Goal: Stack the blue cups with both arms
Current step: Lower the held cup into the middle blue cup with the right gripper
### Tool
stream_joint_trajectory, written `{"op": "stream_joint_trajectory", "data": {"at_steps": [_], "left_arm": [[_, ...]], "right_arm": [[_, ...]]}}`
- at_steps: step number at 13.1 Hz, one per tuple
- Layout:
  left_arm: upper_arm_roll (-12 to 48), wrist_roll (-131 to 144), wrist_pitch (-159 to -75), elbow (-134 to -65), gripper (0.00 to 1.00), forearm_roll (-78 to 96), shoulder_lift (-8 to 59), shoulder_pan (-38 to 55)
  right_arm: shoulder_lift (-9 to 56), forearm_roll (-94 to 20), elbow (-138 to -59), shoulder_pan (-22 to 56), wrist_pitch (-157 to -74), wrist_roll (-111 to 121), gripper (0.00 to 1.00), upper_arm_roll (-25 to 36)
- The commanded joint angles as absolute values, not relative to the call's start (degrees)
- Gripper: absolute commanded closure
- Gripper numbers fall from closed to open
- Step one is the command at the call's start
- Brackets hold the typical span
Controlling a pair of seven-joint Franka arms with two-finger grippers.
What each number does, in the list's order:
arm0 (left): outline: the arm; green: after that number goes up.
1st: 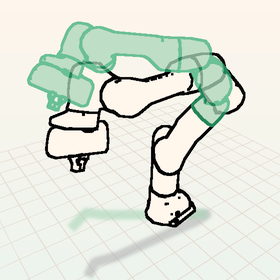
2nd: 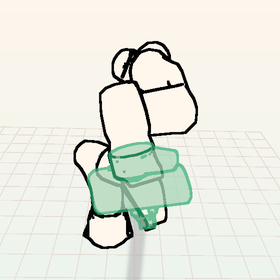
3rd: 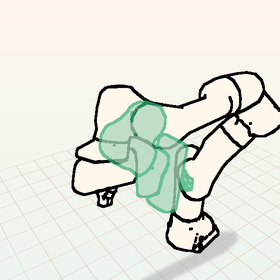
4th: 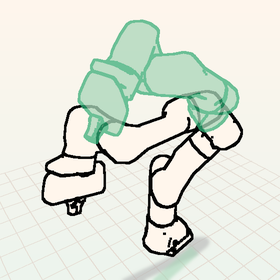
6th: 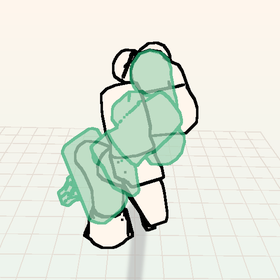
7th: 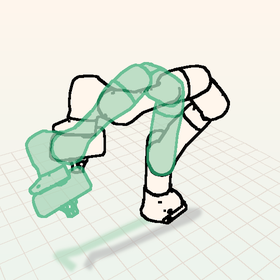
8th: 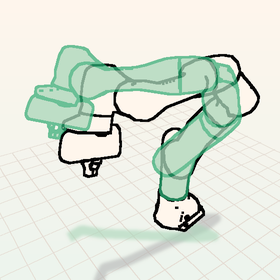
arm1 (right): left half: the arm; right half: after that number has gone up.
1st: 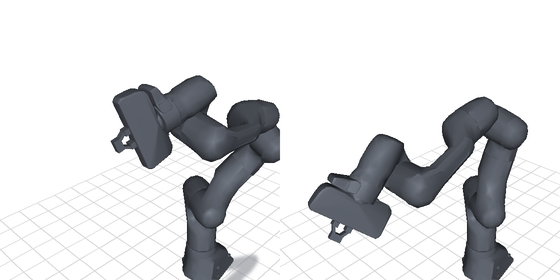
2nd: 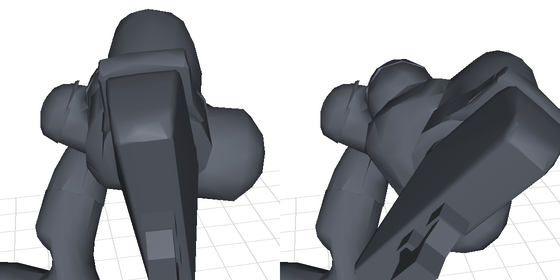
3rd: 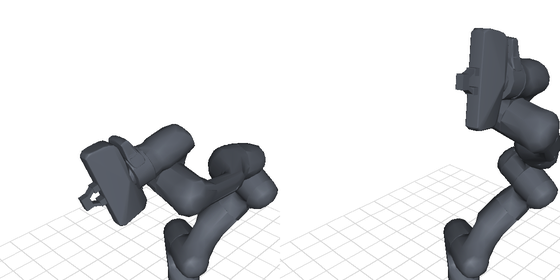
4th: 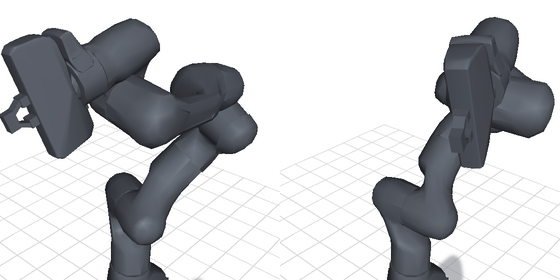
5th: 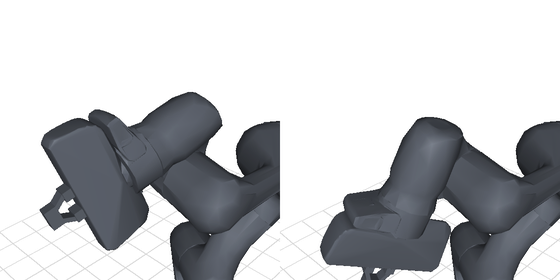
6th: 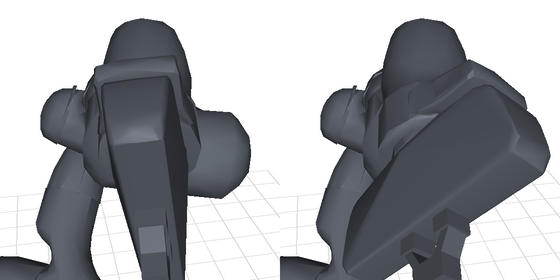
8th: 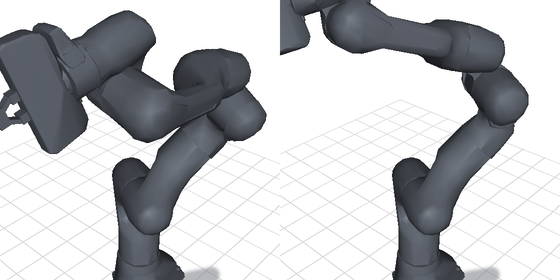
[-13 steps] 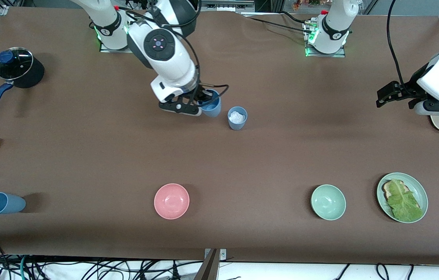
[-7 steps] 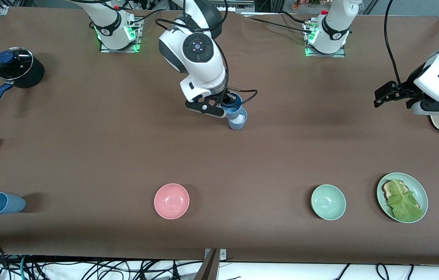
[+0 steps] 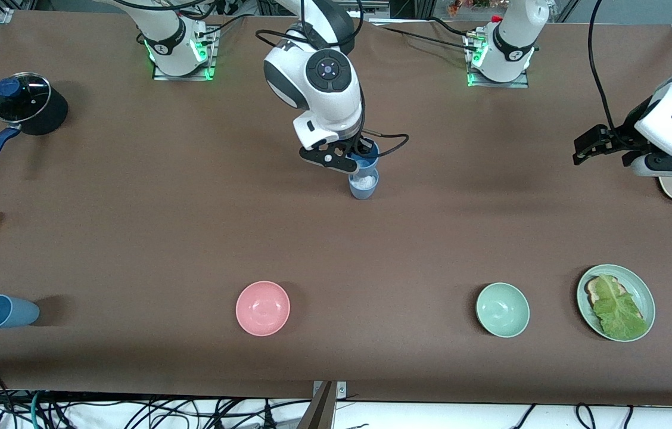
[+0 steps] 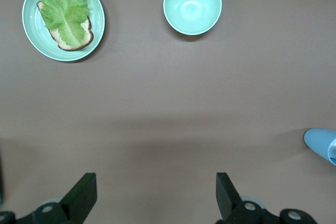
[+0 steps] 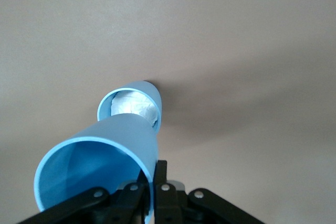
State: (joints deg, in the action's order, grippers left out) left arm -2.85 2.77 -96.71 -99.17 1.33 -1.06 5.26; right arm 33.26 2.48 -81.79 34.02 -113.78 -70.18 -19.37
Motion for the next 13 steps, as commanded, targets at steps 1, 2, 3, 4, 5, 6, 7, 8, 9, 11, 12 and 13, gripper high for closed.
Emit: {"op": "stream_joint_trajectory", "data": {"at_steps": [1, 2, 3, 4, 5, 6, 7, 8, 9, 11, 12, 13], "left_arm": [[-2.8, 3.1, -95.3, -97.4, 0.00, 1.6, -0.4, 5.3], [-2.8, 3.1, -95.3, -97.5, 0.00, 1.6, -0.4, 5.2], [-2.8, 3.0, -95.3, -97.5, 0.00, 1.7, -0.4, 5.1], [-2.8, 3.0, -95.3, -97.5, 0.00, 1.6, -0.4, 5.1], [-2.8, 3.0, -95.2, -97.5, 0.00, 1.7, -0.4, 5.1], [-2.8, 3.0, -95.2, -97.5, 0.00, 1.7, -0.4, 5.0], [-2.8, 3.0, -95.2, -97.5, 0.00, 1.7, -0.4, 4.9], [-2.8, 3.0, -95.2, -97.6, 0.00, 1.6, -0.4, 4.9], [-2.8, 3.0, -95.2, -97.6, 0.00, 1.7, -0.4, 4.8], [-2.9, 3.1, -95.2, -97.6, 0.00, 1.7, -0.4, 4.8], [-2.8, 3.1, -95.2, -97.6, 0.00, 1.7, -0.4, 4.8], [-2.9, 3.1, -95.2, -97.6, 0.00, 1.7, -0.4, 4.8]], "right_arm": [[34.6, 4.3, -79.9, 35.0, -114.3, -71.5, 1.00, -18.9], [35.0, 4.7, -80.0, 35.1, -115.1, -71.5, 1.00, -18.9], [35.4, 5.1, -80.0, 35.1, -115.6, -71.6, 1.00, -18.8], [35.9, 5.1, -80.0, 35.3, -115.6, -71.6, 1.00, -18.8], [36.0, 5.1, -79.9, 35.4, -115.7, -72.0, 1.00, -18.8], [36.0, 5.6, -79.9, 35.4, -115.7, -72.3, 1.00, -18.8], [36.1, 6.1, -80.0, 35.4, -116.1, -72.5, 1.00, -18.8], [36.1, 6.2, -79.9, 35.4, -116.3, -72.4, 1.00, -18.8], [36.1, 6.2, -79.9, 35.4, -116.4, -72.4, 0.88, -18.8], [36.0, 6.2, -79.9, 35.3, -116.4, -72.5, 0.35, -18.8], [35.9, 6.3, -79.9, 35.2, -116.5, -72.5, 0.01, -18.8], [35.7, 6.3, -79.8, 35.2, -116.5, -72.5, 0.00, -18.8]]}}
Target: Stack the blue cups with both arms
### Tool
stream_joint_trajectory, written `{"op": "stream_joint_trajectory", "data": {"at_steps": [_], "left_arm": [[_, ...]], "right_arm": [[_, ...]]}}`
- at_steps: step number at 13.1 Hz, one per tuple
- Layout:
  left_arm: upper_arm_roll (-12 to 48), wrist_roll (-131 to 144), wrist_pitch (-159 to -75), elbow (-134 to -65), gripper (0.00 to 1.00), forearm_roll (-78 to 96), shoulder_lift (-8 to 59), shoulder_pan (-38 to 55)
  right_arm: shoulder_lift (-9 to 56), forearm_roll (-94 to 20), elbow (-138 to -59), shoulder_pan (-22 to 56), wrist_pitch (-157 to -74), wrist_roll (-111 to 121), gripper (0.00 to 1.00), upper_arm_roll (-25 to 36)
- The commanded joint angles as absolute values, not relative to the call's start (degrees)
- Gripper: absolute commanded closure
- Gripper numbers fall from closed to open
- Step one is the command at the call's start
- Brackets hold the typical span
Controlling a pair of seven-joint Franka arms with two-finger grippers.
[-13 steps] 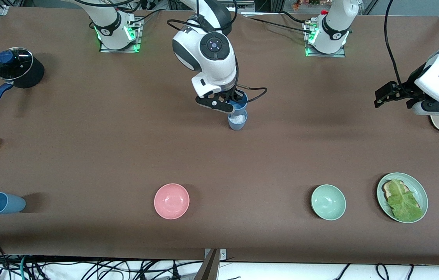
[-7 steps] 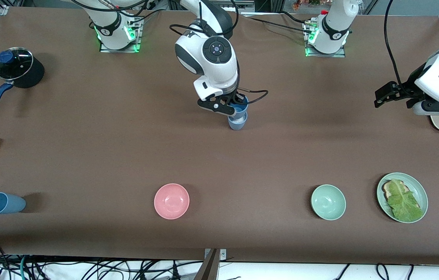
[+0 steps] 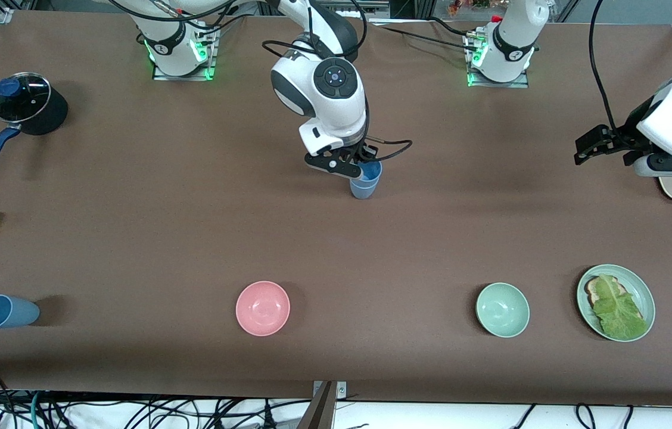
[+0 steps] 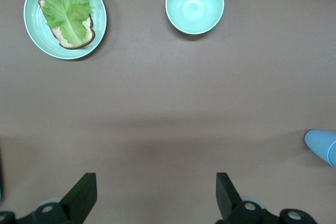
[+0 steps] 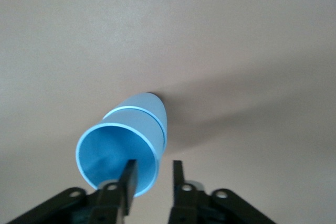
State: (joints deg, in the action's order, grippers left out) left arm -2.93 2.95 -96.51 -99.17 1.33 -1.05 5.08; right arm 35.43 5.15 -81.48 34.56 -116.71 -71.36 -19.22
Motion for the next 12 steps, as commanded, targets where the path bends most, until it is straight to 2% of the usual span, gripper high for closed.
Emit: {"op": "stream_joint_trajectory", "data": {"at_steps": [1, 3, 6, 9, 12], "left_arm": [[-2.9, 3.1, -95.2, -97.6, 0.00, 1.7, -0.4, 4.8], [-2.9, 3.0, -95.2, -97.6, 0.00, 1.7, -0.4, 4.8], [-2.9, 3.0, -95.1, -97.6, 0.00, 1.7, -0.4, 4.8], [-2.9, 3.1, -95.1, -97.6, 0.00, 1.7, -0.4, 4.8], [-2.9, 3.0, -95.0, -97.6, 0.00, 1.7, -0.4, 4.8]], "right_arm": [[35.2, 6.4, -79.8, 34.7, -116.4, -72.3, 0.00, -18.8], [32.0, 6.2, -80.5, 30.3, -115.7, -70.6, 0.00, -18.9], [22.7, 4.1, -88.6, 21.3, -113.7, -58.8, 0.00, -19.1], [16.9, 0.2, -89.8, 10.5, -103.7, -39.9, 0.00, -18.9], [12.8, 0.0, -90.3, 0.0, -97.8, -25.5, 0.00, -18.7]]}}
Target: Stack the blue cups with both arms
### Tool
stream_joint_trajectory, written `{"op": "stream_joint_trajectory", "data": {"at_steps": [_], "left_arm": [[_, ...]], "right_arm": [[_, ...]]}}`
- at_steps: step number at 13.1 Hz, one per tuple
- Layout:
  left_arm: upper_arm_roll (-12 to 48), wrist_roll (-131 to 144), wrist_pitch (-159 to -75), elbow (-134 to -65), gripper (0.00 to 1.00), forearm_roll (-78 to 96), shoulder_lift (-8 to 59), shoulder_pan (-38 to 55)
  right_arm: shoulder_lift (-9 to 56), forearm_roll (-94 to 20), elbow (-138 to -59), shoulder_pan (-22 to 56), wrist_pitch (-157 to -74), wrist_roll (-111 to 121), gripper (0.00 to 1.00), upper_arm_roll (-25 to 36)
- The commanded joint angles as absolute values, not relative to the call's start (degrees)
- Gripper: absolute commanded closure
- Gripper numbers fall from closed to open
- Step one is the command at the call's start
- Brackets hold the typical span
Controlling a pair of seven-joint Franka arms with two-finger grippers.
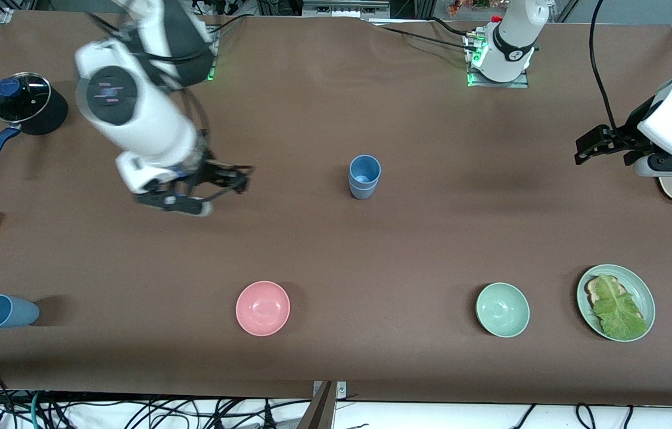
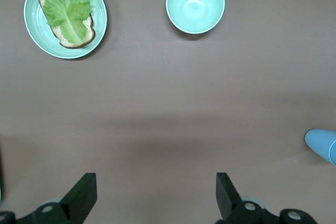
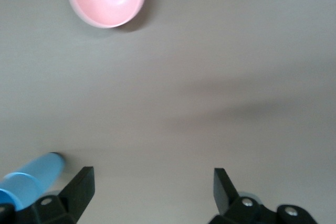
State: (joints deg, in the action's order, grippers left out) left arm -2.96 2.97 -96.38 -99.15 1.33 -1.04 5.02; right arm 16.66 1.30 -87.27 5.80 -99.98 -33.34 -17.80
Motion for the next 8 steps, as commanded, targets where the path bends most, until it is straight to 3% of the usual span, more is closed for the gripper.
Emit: {"op": "stream_joint_trajectory", "data": {"at_steps": [1, 4, 8], "left_arm": [[-2.9, 3.1, -95.0, -97.6, 0.00, 1.7, -0.4, 4.8], [-2.9, 3.0, -95.0, -97.6, 0.00, 1.7, -0.4, 4.8], [-2.9, 3.0, -95.0, -97.6, 0.00, 1.6, -0.4, 4.8]], "right_arm": [[11.6, 0.0, -90.4, -2.5, -95.9, -20.0, 0.00, -18.5], [8.6, 0.3, -91.2, -3.7, -93.8, -13.3, 0.00, -14.6], [7.5, 0.2, -91.2, -5.6, -92.5, -12.7, 0.00, -14.3]]}}
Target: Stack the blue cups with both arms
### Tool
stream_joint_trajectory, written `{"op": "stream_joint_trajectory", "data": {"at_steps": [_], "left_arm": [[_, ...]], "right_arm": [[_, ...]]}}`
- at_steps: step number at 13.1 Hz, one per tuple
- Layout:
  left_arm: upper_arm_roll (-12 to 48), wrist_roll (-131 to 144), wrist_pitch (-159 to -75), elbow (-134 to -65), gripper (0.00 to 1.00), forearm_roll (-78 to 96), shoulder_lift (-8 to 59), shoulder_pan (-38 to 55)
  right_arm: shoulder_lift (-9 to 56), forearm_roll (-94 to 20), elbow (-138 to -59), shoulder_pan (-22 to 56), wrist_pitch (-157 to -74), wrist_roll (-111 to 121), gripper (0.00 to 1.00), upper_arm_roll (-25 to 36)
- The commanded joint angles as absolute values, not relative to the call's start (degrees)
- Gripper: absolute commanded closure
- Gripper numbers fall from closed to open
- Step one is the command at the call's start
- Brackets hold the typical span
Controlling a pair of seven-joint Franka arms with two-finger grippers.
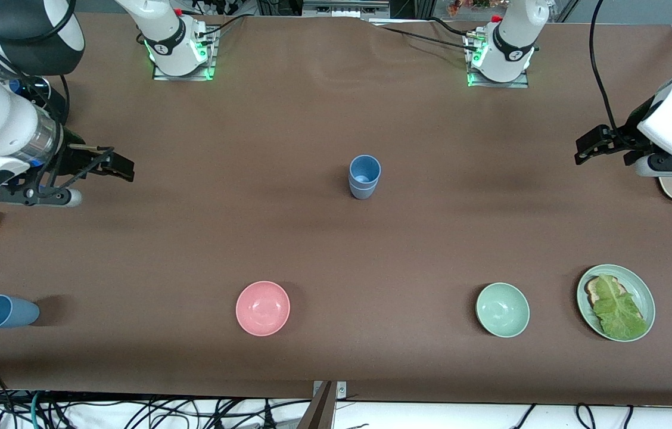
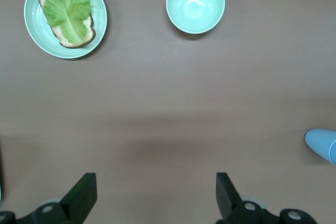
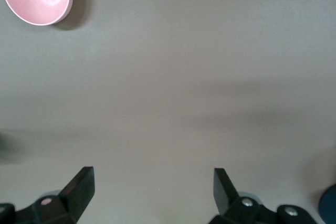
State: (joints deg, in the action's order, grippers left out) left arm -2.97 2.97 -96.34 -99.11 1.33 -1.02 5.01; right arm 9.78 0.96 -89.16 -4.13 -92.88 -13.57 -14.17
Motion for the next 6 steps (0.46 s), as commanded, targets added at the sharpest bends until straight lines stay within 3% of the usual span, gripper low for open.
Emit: {"op": "stream_joint_trajectory", "data": {"at_steps": [1, 6], "left_arm": [[-2.9, 3.1, -95.0, -97.6, 0.00, 1.7, -0.4, 4.8], [-2.8, 3.1, -95.1, -97.6, 0.00, 1.7, -0.5, 4.8]], "right_arm": [[7.5, 0.2, -91.2, -6.3, -92.5, -12.3, 0.00, -14.3], [6.9, 0.2, -91.1, -6.6, -91.5, -12.0, 0.00, -14.3]]}}
